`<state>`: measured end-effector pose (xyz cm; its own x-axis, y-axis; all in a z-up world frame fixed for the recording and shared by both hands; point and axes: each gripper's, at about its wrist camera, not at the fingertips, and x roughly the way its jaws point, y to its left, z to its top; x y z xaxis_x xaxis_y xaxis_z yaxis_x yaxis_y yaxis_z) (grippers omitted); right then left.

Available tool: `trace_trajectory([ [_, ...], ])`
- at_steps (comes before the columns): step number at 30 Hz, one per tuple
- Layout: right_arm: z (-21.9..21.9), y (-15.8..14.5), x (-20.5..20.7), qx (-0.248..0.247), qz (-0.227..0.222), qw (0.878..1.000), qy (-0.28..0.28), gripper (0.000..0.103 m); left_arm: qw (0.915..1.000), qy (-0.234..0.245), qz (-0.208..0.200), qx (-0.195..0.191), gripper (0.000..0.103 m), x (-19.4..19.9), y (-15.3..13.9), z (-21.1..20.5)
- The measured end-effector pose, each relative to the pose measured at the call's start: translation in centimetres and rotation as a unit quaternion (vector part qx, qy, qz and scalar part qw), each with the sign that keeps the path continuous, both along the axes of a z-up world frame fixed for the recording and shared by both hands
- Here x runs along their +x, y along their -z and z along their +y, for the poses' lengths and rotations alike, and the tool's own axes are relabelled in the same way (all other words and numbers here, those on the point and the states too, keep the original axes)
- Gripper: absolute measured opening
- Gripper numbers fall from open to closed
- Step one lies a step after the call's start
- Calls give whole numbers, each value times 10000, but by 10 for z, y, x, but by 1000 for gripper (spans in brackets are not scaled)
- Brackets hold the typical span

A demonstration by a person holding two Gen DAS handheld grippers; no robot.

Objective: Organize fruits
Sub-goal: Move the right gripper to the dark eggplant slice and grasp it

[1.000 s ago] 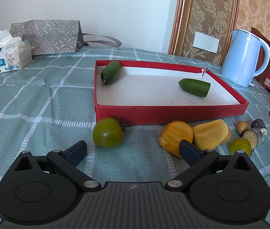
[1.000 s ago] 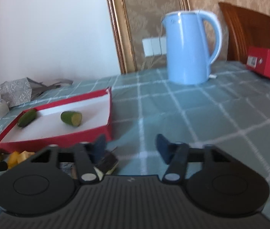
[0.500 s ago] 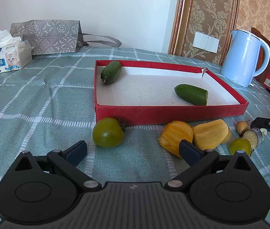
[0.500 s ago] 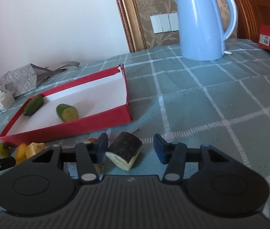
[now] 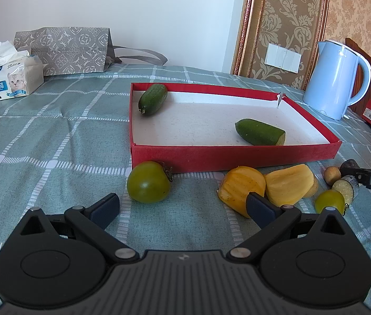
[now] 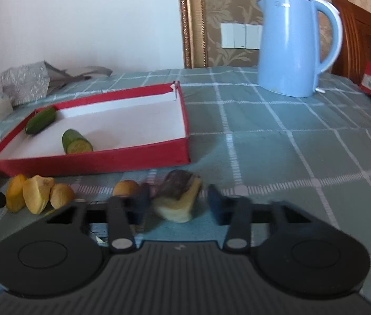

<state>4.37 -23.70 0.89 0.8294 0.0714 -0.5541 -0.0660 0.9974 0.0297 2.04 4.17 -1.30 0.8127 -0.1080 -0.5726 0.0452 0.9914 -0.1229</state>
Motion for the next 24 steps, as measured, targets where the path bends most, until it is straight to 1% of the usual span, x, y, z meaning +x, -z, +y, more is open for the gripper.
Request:
trace_trajectory([
  [2, 3, 2, 2, -59, 26, 10000, -55, 35, 10000, 0, -3, -12, 103, 0, 0, 0],
  [6, -3, 3, 0, 85, 7, 10000, -49, 35, 10000, -16, -13, 14, 103, -1, 0, 2],
  [9, -5, 3, 0, 86, -18, 10000, -13, 35, 9997, -204, -102, -9, 103, -2, -2, 7],
  [12, -4, 4, -1, 5, -53, 10000, -57, 35, 9995, -297, -73, -95, 103, -1, -1, 11],
  [14, -1, 4, -2, -101, -72, 9999, -82, 35, 9993, -362, -133, 10, 103, -2, -2, 10],
  [15, 0, 4, -2, -113, -71, 9999, -91, 35, 9993, -347, -133, 96, 103, -1, -2, 9],
  [19, -1, 4, -2, -100, -70, 9999, -108, 35, 9994, -122, -199, 246, 103, 0, -4, 10],
  [21, -1, 6, 0, -73, 14, 9999, -146, 36, 9995, -31, -189, 234, 103, 3, -4, 14],
  [24, 0, 6, -1, -69, 14, 9999, -151, 36, 9997, -68, -156, 174, 103, 6, -4, 21],
])
